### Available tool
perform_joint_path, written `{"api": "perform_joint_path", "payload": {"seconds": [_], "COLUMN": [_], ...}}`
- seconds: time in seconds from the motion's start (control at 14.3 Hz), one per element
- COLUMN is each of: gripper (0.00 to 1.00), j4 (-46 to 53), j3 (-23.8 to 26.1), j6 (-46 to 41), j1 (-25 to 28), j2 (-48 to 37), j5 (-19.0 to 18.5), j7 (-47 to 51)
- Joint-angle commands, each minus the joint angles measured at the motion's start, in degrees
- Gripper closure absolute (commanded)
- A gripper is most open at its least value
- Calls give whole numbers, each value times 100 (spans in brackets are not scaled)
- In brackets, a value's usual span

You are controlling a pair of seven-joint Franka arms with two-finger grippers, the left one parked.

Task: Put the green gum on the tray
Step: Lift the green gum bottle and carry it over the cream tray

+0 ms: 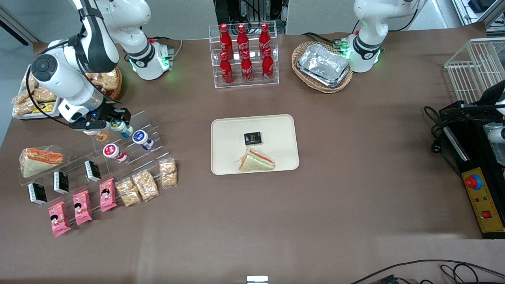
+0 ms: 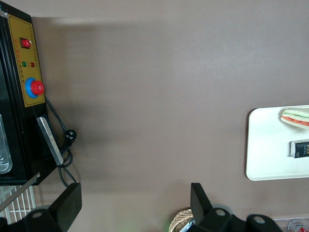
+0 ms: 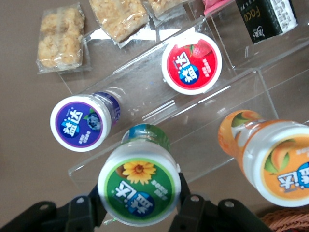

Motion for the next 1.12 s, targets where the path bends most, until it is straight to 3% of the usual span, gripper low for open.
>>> {"api": "perform_joint_path", "payload": {"seconds": [0.0,0.28,0.49,0.84,1.05], "gripper": [86,86,86,86,90], "j4": [383,2348,3301,3540,3532], "j3": [-114,-53,376,1886,2608], "j6": [-679,-3436,-4364,-4235,-3455], "j1": [-25,1,54,62,229], "j2": [-371,-452,-461,-365,109], "j5": [-53,17,192,1106,1230], "j7": [-444,-419,-122,1994,3155]}}
